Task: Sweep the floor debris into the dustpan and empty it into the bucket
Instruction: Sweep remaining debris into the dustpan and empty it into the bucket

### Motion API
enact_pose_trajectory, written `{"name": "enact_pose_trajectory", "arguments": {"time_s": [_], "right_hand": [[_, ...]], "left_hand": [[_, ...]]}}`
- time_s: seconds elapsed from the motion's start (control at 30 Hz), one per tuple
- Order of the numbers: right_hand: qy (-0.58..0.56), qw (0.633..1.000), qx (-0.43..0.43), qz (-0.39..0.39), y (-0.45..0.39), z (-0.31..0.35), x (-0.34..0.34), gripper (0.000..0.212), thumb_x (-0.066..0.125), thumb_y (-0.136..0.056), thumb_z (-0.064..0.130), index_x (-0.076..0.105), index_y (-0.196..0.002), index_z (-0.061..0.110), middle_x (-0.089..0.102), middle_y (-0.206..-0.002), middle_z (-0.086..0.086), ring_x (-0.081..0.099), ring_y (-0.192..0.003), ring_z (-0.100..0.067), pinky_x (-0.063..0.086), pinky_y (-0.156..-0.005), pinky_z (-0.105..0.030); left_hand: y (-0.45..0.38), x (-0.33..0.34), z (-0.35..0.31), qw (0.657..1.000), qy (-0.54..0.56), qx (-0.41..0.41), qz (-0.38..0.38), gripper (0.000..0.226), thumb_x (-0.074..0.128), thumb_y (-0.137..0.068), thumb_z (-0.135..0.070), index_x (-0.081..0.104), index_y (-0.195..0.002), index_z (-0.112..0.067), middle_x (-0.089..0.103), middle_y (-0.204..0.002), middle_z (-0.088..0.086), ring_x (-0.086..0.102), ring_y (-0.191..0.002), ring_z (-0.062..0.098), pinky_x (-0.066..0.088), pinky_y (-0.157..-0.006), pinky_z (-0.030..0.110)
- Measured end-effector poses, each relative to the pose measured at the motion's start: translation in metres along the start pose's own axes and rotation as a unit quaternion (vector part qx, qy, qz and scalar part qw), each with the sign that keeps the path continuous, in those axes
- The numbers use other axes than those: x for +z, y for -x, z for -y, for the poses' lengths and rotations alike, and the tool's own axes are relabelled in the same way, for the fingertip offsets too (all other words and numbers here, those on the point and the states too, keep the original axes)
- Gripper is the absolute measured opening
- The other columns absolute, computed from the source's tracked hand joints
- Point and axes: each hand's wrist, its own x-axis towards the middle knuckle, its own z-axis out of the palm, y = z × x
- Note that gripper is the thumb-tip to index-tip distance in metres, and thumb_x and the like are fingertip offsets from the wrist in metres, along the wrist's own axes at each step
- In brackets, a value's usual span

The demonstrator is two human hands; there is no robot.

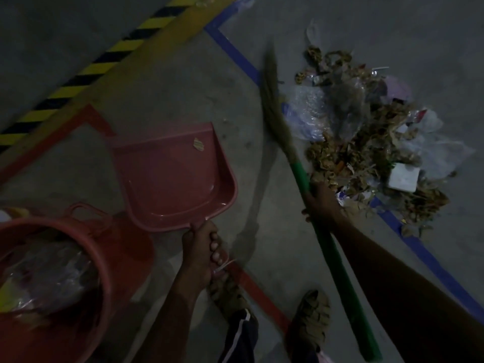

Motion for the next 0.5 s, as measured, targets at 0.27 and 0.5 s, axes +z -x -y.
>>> {"name": "enact_pose_trajectory", "arguments": {"time_s": [0.27,0.5], "right_hand": [[0.189,0.978,-0.067,-0.054,0.092,-0.128,-0.022,0.043,0.059,-0.096,0.013,0.047,-0.137,0.002,0.053,-0.115,-0.020,0.048,-0.084,-0.025,0.037,-0.073,-0.033],[0.126,0.980,-0.137,-0.064,0.124,-0.134,-0.032,0.049,0.058,-0.097,0.010,0.043,-0.143,0.001,0.052,-0.128,-0.020,0.055,-0.099,-0.032,0.038,-0.080,-0.033]], "left_hand": [[-0.003,0.010,0.029,1.000,-0.027,-0.016,0.000,0.033,0.052,-0.089,-0.006,0.040,-0.058,-0.012,0.032,-0.043,0.001,0.026,-0.029,0.013,0.023,-0.041,0.017],[0.018,0.031,0.045,0.999,-0.027,-0.023,-0.001,0.033,0.052,-0.089,-0.008,0.040,-0.058,-0.012,0.031,-0.043,0.001,0.026,-0.029,0.013,0.023,-0.037,0.017]]}}
